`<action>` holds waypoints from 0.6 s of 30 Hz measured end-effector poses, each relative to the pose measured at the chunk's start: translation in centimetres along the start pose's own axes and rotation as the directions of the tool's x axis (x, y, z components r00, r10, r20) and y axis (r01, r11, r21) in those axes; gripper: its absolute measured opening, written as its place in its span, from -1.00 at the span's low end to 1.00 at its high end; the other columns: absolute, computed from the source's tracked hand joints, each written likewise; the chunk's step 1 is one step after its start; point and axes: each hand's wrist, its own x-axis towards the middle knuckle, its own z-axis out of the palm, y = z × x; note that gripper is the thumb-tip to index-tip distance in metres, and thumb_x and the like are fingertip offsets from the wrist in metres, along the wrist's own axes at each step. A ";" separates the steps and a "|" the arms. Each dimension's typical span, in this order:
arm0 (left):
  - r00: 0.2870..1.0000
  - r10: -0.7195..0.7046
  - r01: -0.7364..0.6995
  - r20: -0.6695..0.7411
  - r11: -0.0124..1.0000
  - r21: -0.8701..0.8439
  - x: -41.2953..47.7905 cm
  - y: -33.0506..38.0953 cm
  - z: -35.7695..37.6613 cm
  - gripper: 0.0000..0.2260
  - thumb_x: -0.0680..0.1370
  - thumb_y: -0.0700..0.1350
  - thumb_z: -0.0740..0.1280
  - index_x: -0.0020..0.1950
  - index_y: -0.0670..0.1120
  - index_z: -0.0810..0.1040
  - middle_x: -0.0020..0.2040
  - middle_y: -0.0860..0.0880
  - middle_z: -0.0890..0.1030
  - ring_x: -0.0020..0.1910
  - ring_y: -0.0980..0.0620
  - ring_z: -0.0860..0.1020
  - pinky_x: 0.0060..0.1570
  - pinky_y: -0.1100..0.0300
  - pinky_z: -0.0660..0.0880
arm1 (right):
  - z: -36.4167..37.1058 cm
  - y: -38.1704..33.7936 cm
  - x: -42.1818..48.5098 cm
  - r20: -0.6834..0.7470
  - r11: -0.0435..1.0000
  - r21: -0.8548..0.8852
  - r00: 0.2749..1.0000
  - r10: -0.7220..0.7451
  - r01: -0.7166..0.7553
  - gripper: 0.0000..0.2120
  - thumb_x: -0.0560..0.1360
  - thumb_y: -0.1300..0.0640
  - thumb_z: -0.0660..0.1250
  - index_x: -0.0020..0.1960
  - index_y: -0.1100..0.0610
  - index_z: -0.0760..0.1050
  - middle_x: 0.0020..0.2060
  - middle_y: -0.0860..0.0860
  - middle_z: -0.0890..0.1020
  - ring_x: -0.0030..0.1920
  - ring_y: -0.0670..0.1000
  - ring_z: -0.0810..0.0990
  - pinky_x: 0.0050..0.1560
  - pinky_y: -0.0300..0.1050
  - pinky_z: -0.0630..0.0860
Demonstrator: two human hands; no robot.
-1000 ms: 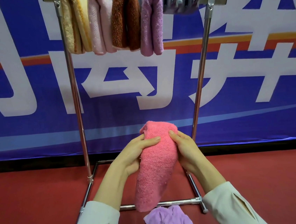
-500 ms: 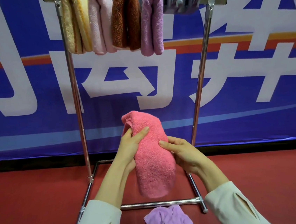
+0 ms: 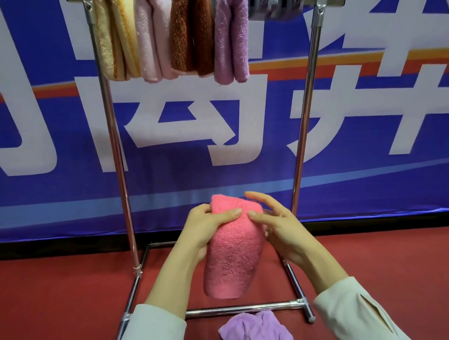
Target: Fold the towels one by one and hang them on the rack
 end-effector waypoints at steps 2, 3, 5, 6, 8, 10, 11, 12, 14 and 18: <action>1.000 0.014 -0.015 -0.023 0.999 -0.040 0.1 -0.1 0.0 -0.41 0.32 -0.28 0.55 0.28 -0.25 0.39 0.06 -0.17 0.65 -0.08 -0.03 0.66 -0.25 0.18 0.56 | 0.1 -0.1 0.1 -0.049 0.999 0.026 0.998 -0.032 0.034 -0.68 0.47 0.28 0.38 0.18 0.04 0.61 0.21 0.26 0.58 0.11 0.16 0.60 0.28 0.18 0.45; 0.999 0.034 -0.035 -0.022 0.999 -0.036 0.1 0.0 -0.1 -0.37 0.33 -0.30 0.54 0.30 -0.17 0.31 0.07 -0.14 0.65 -0.05 -0.02 0.65 -0.21 0.18 0.54 | 0.0 -0.2 0.2 -0.066 0.998 0.038 0.997 -0.037 0.040 -0.68 0.47 0.30 0.38 0.18 0.06 0.60 0.20 0.24 0.59 0.11 0.16 0.61 0.25 0.16 0.48; 0.997 0.080 -0.080 0.023 0.997 -0.011 0.0 0.0 -0.2 -0.31 0.38 -0.34 0.49 0.33 0.06 0.22 0.05 -0.09 0.67 0.00 -0.03 0.64 -0.10 0.14 0.52 | -0.2 -0.5 0.1 -0.063 0.998 0.044 0.997 -0.044 0.047 -0.58 0.42 0.34 0.41 0.23 0.06 0.57 0.18 0.19 0.61 0.12 0.14 0.62 0.16 0.07 0.57; 0.993 0.105 -0.106 0.051 0.994 0.004 -0.1 0.1 -0.2 -0.31 0.38 -0.36 0.48 0.34 0.10 0.26 0.06 -0.10 0.67 0.03 -0.06 0.64 -0.04 0.11 0.54 | -0.3 -0.7 0.0 -0.047 0.998 0.013 0.997 -0.053 0.053 -0.51 0.38 0.38 0.44 0.26 0.06 0.55 0.17 0.17 0.61 0.13 0.14 0.62 0.12 0.02 0.59; 0.985 0.153 -0.155 0.085 0.988 0.024 -0.3 0.2 -0.3 -0.36 0.37 -0.40 0.47 0.35 0.06 0.40 0.08 -0.14 0.66 0.05 -0.10 0.64 0.01 0.06 0.57 | -0.5 -0.9 -0.1 -0.028 0.990 -0.118 0.997 -0.077 0.073 -0.39 0.31 0.43 0.48 0.29 0.04 0.51 0.18 0.14 0.60 0.17 0.14 0.60 0.13 0.02 0.59; 0.977 0.193 -0.198 0.093 0.979 0.056 -0.3 0.3 -0.2 -0.40 0.36 -0.41 0.47 0.30 0.04 0.49 0.09 -0.17 0.64 0.04 -0.09 0.63 0.01 0.08 0.58 | -0.5 -0.9 0.1 -0.050 0.957 -0.278 0.993 -0.104 0.086 -0.35 0.28 0.42 0.53 0.29 0.04 0.49 0.18 0.11 0.60 0.18 0.12 0.60 0.18 0.06 0.57; 0.971 0.218 -0.227 0.095 0.969 0.096 -0.2 0.3 -0.1 -0.43 0.36 -0.40 0.48 0.27 0.05 0.51 0.11 -0.17 0.62 0.05 -0.08 0.62 0.02 0.10 0.58 | -0.5 -0.9 0.2 -0.065 0.932 -0.352 0.991 -0.116 0.085 -0.35 0.26 0.40 0.54 0.28 0.04 0.49 0.17 0.10 0.59 0.18 0.11 0.60 0.19 0.07 0.56; 0.963 0.249 -0.263 0.105 0.952 0.154 -0.2 0.4 -0.1 -0.44 0.35 -0.38 0.49 0.24 0.09 0.52 0.12 -0.16 0.61 0.06 -0.07 0.60 0.06 0.12 0.57 | -0.5 -0.8 0.3 -0.080 0.902 -0.424 0.989 -0.127 0.081 -0.35 0.25 0.37 0.56 0.27 0.04 0.48 0.16 0.09 0.60 0.17 0.10 0.60 0.20 0.08 0.56; 0.946 0.298 -0.322 0.128 0.908 0.267 -0.1 0.4 -0.2 -0.42 0.35 -0.33 0.51 0.24 0.14 0.50 0.15 -0.13 0.59 0.07 -0.05 0.59 0.13 0.12 0.54 | -0.5 -0.9 0.4 -0.105 0.833 -0.548 0.983 -0.149 0.068 -0.38 0.24 0.28 0.60 0.24 0.07 0.50 0.12 0.06 0.61 0.13 0.07 0.61 0.17 0.07 0.56; 0.938 0.322 -0.347 0.129 0.873 0.342 -0.2 0.6 -0.3 -0.29 0.33 -0.27 0.55 0.36 0.17 0.36 0.10 -0.14 0.57 0.04 -0.08 0.62 0.09 0.03 0.57 | -0.6 -1.3 0.0 -0.107 0.692 -0.719 0.973 -0.203 0.065 -0.55 0.26 0.09 0.60 0.09 0.05 0.55 -0.02 0.00 0.65 0.00 0.02 0.62 0.04 0.00 0.59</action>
